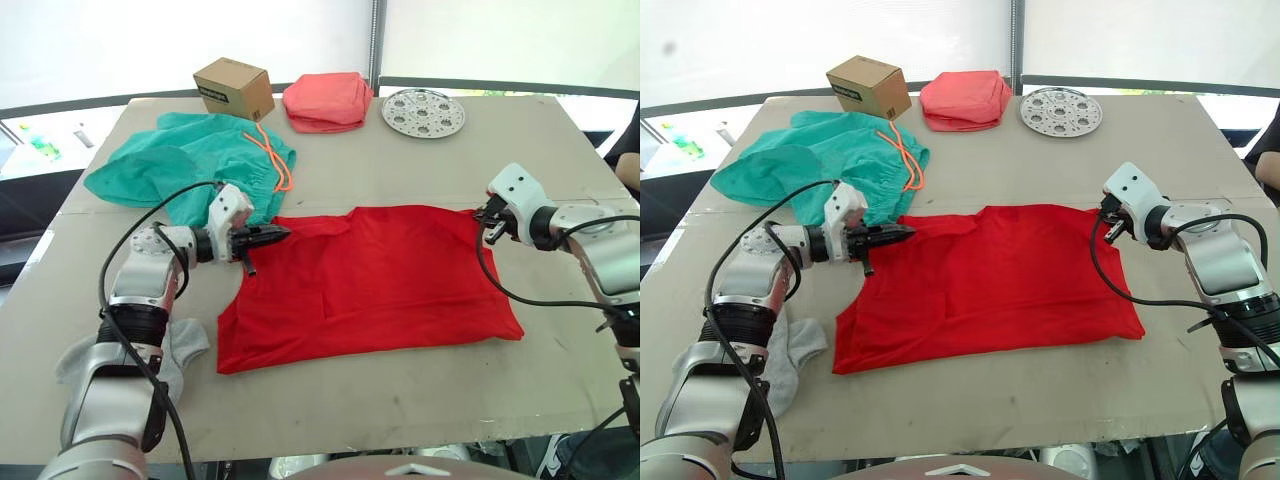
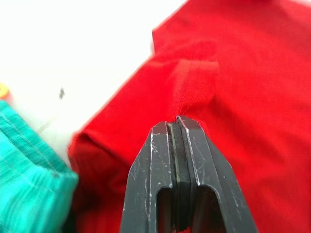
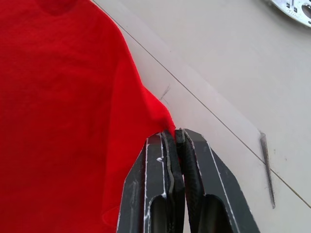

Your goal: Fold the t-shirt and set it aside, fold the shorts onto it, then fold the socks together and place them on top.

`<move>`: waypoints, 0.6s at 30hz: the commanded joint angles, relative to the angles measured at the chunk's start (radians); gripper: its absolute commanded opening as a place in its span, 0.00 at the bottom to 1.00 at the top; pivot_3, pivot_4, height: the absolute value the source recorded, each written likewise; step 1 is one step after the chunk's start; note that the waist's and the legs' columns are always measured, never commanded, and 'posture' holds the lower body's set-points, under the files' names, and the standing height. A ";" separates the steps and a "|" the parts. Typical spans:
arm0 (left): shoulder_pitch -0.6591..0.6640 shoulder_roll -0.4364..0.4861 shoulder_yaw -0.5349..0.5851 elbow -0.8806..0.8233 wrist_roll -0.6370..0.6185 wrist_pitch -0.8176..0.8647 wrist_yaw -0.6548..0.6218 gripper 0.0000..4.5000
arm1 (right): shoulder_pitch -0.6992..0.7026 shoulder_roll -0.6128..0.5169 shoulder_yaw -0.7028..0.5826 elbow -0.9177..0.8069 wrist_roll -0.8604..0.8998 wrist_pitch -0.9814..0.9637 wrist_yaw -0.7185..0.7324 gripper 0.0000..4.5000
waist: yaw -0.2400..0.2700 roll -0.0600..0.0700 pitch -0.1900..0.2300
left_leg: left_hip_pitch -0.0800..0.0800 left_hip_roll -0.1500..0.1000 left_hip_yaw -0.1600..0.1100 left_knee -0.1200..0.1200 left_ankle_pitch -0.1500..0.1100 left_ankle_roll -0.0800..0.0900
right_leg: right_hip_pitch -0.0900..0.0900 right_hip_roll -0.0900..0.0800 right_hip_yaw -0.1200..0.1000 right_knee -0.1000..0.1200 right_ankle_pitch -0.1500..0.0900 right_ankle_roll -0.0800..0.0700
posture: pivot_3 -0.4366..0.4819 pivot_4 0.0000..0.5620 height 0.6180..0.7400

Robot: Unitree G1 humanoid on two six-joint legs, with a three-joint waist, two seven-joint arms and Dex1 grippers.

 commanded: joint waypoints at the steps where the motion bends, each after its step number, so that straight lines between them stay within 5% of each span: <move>1: -0.030 -0.006 0.069 -0.073 -0.098 0.124 0.008 0.01 | 0.002 0.003 -0.035 -0.035 -0.003 -0.017 -0.011 0.00 | 0.000 0.000 0.000 | 0.000 0.000 0.000 0.000 0.000 0.000 | 0.000 0.000 0.000 0.000 0.000 0.000 | 0.48 0.27 1.00; 10: -0.117 0.010 0.152 -0.057 -0.180 0.250 0.025 0.01 | -0.042 0.036 -0.107 0.009 0.010 -0.116 -0.055 0.00 | 0.000 0.000 0.000 | 0.000 0.000 0.000 0.001 0.000 0.000 | 0.000 0.000 0.001 0.000 0.000 0.000 | 0.48 0.27 1.00; 18: 0.058 0.206 0.124 -0.221 -0.249 0.359 -0.237 0.01 | 0.143 -0.054 -0.195 -0.136 0.086 -0.129 0.060 0.00 | -0.002 0.000 0.000 | 0.000 0.001 0.000 -0.001 0.000 -0.001 | 0.000 0.001 0.001 -0.001 0.000 0.000 | 0.48 0.27 1.00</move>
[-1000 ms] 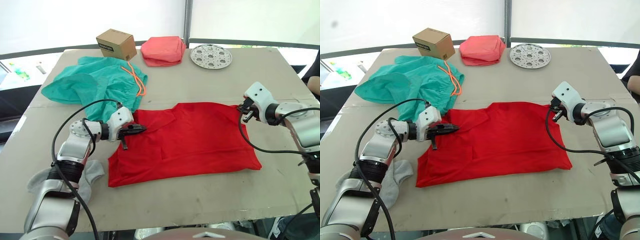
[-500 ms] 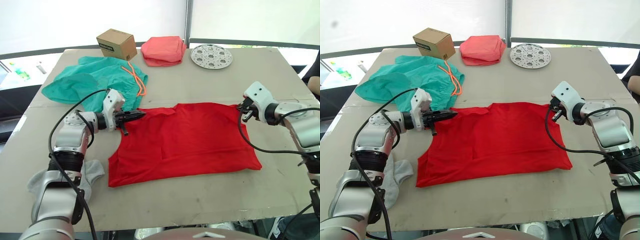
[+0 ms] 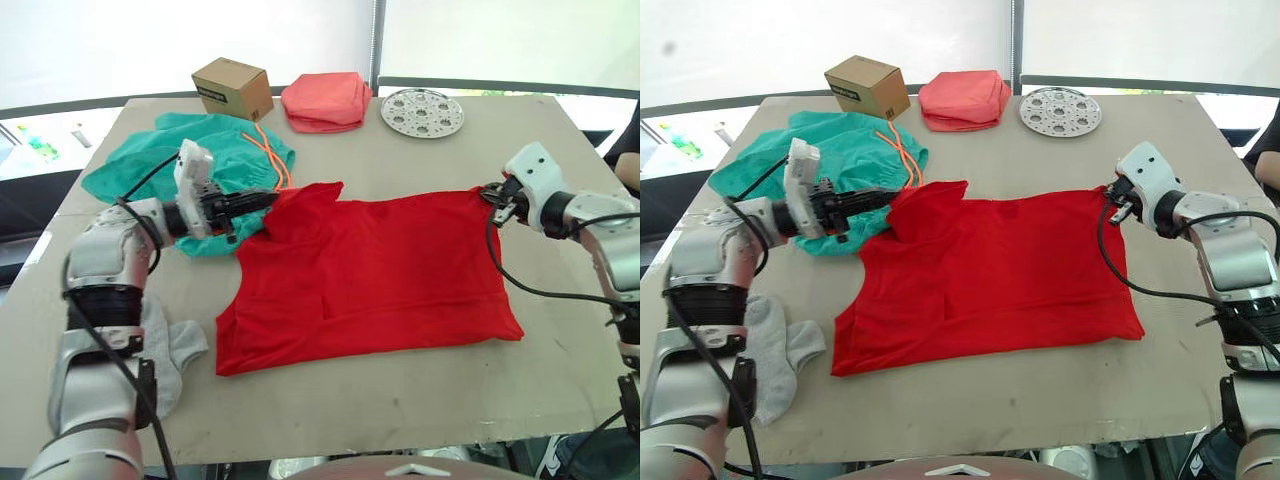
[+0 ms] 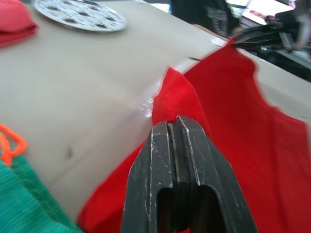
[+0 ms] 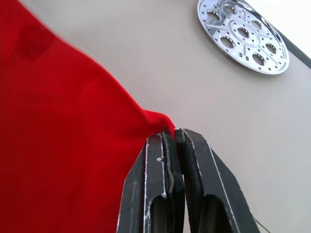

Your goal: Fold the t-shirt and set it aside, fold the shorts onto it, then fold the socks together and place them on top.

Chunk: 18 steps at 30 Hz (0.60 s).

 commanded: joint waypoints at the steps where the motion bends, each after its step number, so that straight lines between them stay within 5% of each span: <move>1: 0.105 0.107 -0.008 -0.084 -0.004 -0.005 -0.125 0.01 | 0.108 -0.054 -0.078 -0.120 0.054 -0.003 0.059 0.00 | 0.000 0.000 0.000 | 0.001 0.000 0.000 -0.001 0.000 0.000 | 0.000 0.000 0.001 -0.001 0.000 0.000 | 0.48 0.27 1.00; 10: 0.136 0.102 -0.052 0.046 0.156 -0.263 -0.080 0.01 | 0.175 -0.034 -0.062 -0.115 -0.003 0.043 -0.048 0.00 | 0.004 0.000 0.000 | 0.002 0.000 0.000 0.002 -0.003 0.004 | 0.001 -0.005 0.000 0.002 -0.005 0.000 | 0.48 0.27 1.00; 18: 0.103 0.070 -0.058 0.082 0.181 -0.304 -0.061 0.01 | 0.219 -0.043 -0.019 -0.083 -0.095 -0.007 -0.100 0.00 | 0.004 -0.001 0.000 | 0.000 -0.001 0.001 0.002 0.000 0.000 | -0.001 -0.003 0.000 0.006 0.000 0.000 | 0.48 0.27 1.00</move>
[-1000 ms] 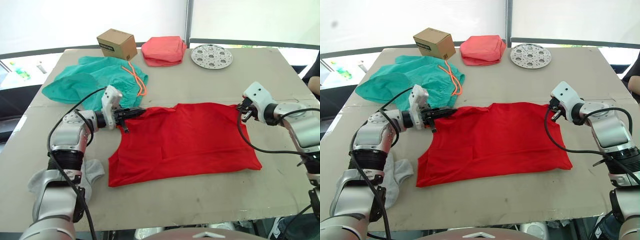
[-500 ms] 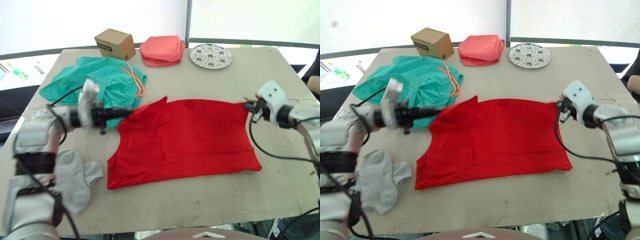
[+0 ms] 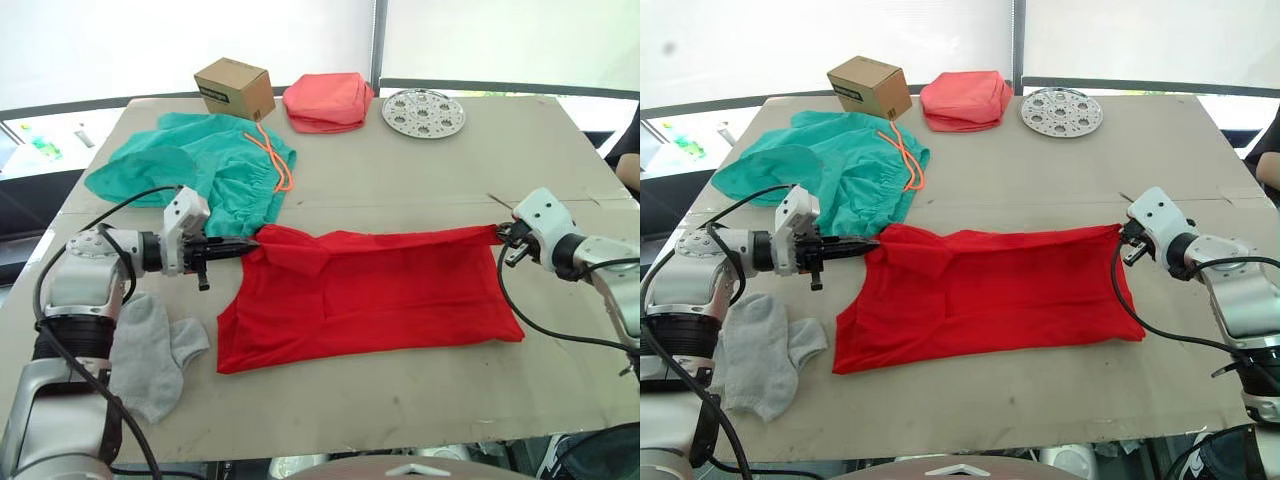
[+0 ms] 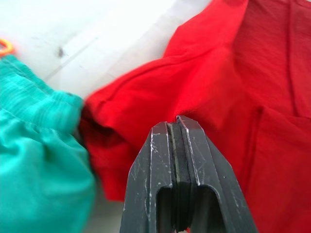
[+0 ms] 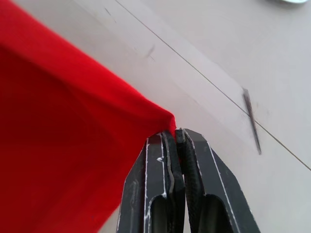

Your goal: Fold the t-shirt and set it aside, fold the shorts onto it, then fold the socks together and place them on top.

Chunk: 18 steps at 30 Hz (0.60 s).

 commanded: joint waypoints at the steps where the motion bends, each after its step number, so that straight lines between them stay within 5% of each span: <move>1: 0.022 0.014 0.008 -0.026 0.001 -0.015 -0.012 0.01 | 0.051 -0.033 -0.004 0.003 -0.040 -0.066 -0.001 0.00 | 0.000 -0.001 0.000 | 0.000 0.000 0.000 0.000 0.000 0.000 | 0.000 0.000 0.000 0.000 0.000 0.000 | 0.48 0.27 1.00; 18: 0.108 -0.012 -0.007 -0.154 0.016 0.013 0.069 0.01 | 0.110 -0.019 -0.025 0.003 0.014 -0.094 0.069 0.00 | 0.000 -0.001 0.000 | 0.001 0.000 0.000 0.002 -0.003 0.004 | 0.000 -0.001 0.003 0.002 -0.003 -0.002 | 0.48 0.27 1.00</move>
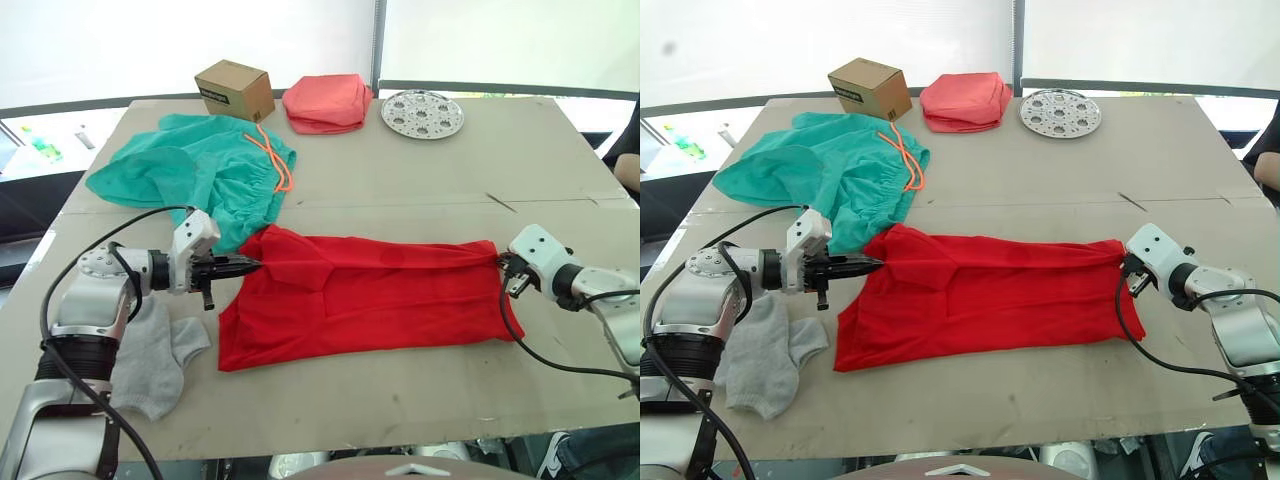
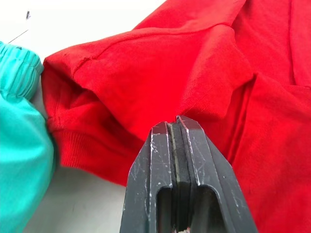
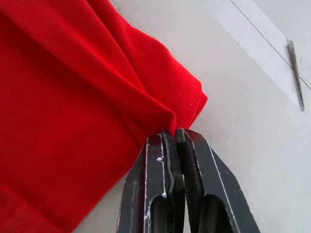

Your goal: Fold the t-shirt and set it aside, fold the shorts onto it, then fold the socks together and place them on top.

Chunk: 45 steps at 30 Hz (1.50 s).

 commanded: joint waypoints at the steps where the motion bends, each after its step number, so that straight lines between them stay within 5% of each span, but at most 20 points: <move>1: -0.005 0.017 0.008 -0.039 0.003 0.003 0.012 0.00 | -0.016 -0.012 -0.044 -0.037 0.047 0.031 0.043 0.07 | 0.000 0.000 0.000 | 0.000 0.000 0.000 0.000 0.000 0.000 | 0.000 0.000 0.000 0.000 0.000 0.000 | 0.48 0.27 1.00; 3: 0.009 0.037 0.017 -0.042 -0.012 0.031 -0.007 0.07 | 0.005 -0.027 -0.045 -0.068 0.061 0.045 0.067 0.18 | 0.000 0.000 0.000 | 0.000 0.000 0.000 0.000 0.000 0.001 | 0.000 0.000 0.000 0.000 0.000 0.000 | 0.48 0.27 1.00; 7: -0.009 0.049 0.108 -0.068 -0.115 0.156 0.016 0.41 | 0.039 -0.012 -0.158 -0.206 0.225 0.196 0.103 0.57 | 0.000 -0.001 0.000 | 0.000 0.000 -0.001 0.000 -0.001 0.001 | 0.000 0.000 -0.001 0.000 -0.002 0.003 | 0.48 0.27 1.00; 8: -0.029 0.042 0.135 -0.080 -0.157 0.208 0.029 0.51 | 0.026 0.008 -0.206 -0.242 0.300 0.250 0.107 0.57 | 0.001 -0.001 0.000 | -0.001 0.000 -0.001 0.000 -0.001 0.001 | 0.000 0.000 -0.001 0.000 -0.002 0.004 | 0.48 0.27 1.00; 11: -0.073 0.014 0.166 -0.150 -0.255 0.341 0.068 0.44 | -0.053 0.084 -0.266 -0.283 0.415 0.367 0.049 0.40 | 0.000 -0.002 0.001 | -0.001 0.001 -0.002 0.002 -0.001 0.001 | 0.000 -0.001 -0.001 0.000 0.000 0.007 | 0.48 0.27 1.00; 15: -0.078 -0.082 0.069 -0.208 -0.178 0.300 0.174 0.01 | -0.146 0.148 -0.056 -0.194 0.266 0.332 -0.059 0.00 | -0.001 -0.003 -0.001 | 0.003 0.000 -0.002 0.003 -0.001 0.001 | 0.005 -0.001 0.000 0.000 -0.001 0.007 | 0.48 0.27 1.00; 24: 0.009 -0.130 -0.072 -0.127 0.015 0.151 0.267 0.01 | -0.242 0.165 0.143 0.073 0.063 0.320 -0.155 0.00 | -0.002 -0.003 -0.001 | 0.000 -0.001 0.000 0.003 0.002 -0.004 | 0.000 0.001 0.004 0.001 0.002 0.002 | 0.48 0.27 1.00; 34: 0.105 -0.121 -0.069 -0.103 0.044 0.111 0.290 0.01 | -0.198 0.237 -0.007 0.110 0.022 0.286 -0.352 0.00 | 0.002 -0.004 -0.006 | 0.003 -0.001 -0.001 0.003 -0.001 0.001 | 0.003 -0.004 0.004 0.001 -0.001 0.000 | 0.48 0.27 1.00; 38: 0.094 -0.123 -0.068 -0.085 0.044 0.093 0.287 0.01 | -0.191 0.263 -0.063 -0.008 0.139 0.248 -0.248 0.00 | -0.001 -0.001 -0.005 | 0.003 -0.001 -0.001 0.002 -0.001 0.001 | 0.003 -0.002 0.004 0.001 0.000 -0.001 | 0.48 0.27 1.00; 45: 0.038 -0.149 -0.074 -0.014 0.044 0.040 0.270 0.01 | -0.245 0.328 0.064 -0.030 0.149 0.222 -0.170 0.00 | -0.003 0.001 -0.005 | 0.004 0.000 -0.001 0.001 -0.001 0.001 | 0.003 0.000 0.003 0.001 -0.002 0.003 | 0.48 0.27 1.00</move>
